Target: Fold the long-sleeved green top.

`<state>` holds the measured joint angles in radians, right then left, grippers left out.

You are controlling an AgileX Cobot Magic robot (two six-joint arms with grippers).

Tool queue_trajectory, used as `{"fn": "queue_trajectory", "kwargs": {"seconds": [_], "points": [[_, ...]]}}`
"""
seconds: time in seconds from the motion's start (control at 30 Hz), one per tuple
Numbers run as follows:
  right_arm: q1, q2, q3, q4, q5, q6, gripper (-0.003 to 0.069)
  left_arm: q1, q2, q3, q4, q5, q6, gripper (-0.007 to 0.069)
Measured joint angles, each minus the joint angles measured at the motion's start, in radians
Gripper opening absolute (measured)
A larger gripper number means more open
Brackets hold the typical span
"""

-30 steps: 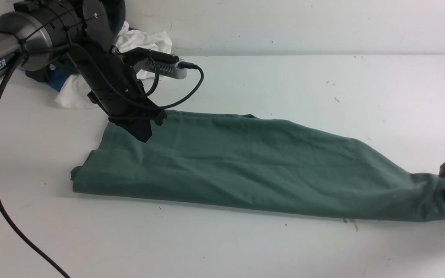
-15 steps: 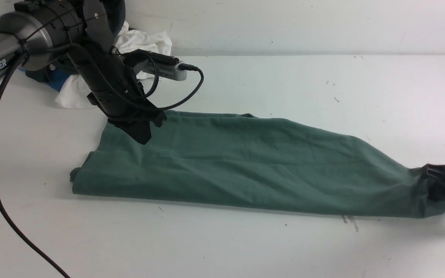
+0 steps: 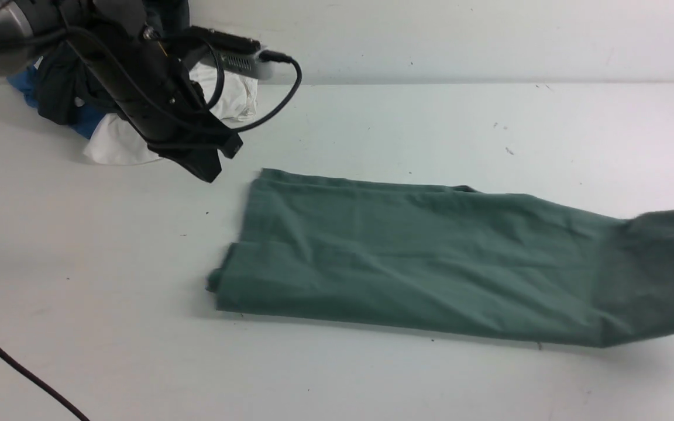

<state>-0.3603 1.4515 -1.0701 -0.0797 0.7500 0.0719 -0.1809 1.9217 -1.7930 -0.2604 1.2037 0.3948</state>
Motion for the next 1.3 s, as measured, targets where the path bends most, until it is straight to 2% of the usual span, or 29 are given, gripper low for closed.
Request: {"fn": "queue_trajectory", "kwargs": {"seconds": [0.07,0.17,0.2,0.3,0.33,0.37,0.43,0.47,0.57,0.77,0.93,1.07,1.1,1.2,1.23,1.3], "points": [[0.021,-0.017,-0.067,-0.001,0.052,-0.012,0.001,0.0,-0.019,0.0,-0.001,0.0,0.0,-0.0008],[0.139,-0.029,-0.186,0.019,0.146,-0.072,0.001,0.0,-0.027,-0.001,0.0,0.001,0.002,-0.0008],[0.149,-0.029,-0.201,0.025,0.152,-0.072,0.001,0.0,-0.027,-0.001,0.0,0.001,0.002,-0.0008],[0.356,-0.014,-0.318,0.08,0.216,-0.105,0.001,0.0,-0.027,0.0,0.002,0.004,0.005,-0.0008],[0.369,-0.012,-0.318,0.08,0.217,-0.105,0.001,0.0,-0.027,0.0,0.002,0.004,0.005,-0.0008],[0.478,0.013,-0.365,0.096,0.221,-0.105,0.001,0.0,-0.027,0.0,0.002,0.007,0.005,-0.0008],[0.537,0.033,-0.392,0.103,0.221,-0.105,0.001,0.0,-0.027,0.0,0.002,0.009,0.005,-0.0008],[0.634,0.079,-0.423,0.109,0.213,-0.094,0.001,0.0,-0.027,0.0,0.002,0.015,0.006,-0.0008],[0.759,0.168,-0.474,0.118,0.189,-0.06,0.001,0.0,-0.027,0.0,0.002,0.026,0.006,-0.0008],[0.909,0.358,-0.551,0.122,0.12,0.005,0.001,0.0,-0.027,0.0,0.002,0.026,0.006,-0.0008],[0.96,0.488,-0.589,0.16,0.084,0.019,0.0021,0.0,-0.027,0.0,0.002,0.027,0.006,-0.0008],[0.966,0.543,-0.602,0.219,0.077,0.005,0.0099,0.0,-0.027,0.0,0.002,0.028,0.006,-0.0008],[0.966,0.556,-0.616,0.24,0.085,-0.011,0.0169,0.0,-0.027,0.0,0.002,0.028,0.006,-0.0008],[0.966,0.55,-0.674,0.246,0.134,-0.033,0.0317,0.0,-0.027,0.0,-0.008,0.028,0.006,-0.0008],[0.966,0.549,-0.678,0.243,0.134,-0.033,0.0326,0.0,-0.027,0.0,-0.011,0.028,0.006,-0.0008],[0.966,0.517,-0.736,0.167,0.2,-0.053,0.0412,-0.013,-0.027,0.0,-0.037,0.028,0.01,-0.0008]]}}
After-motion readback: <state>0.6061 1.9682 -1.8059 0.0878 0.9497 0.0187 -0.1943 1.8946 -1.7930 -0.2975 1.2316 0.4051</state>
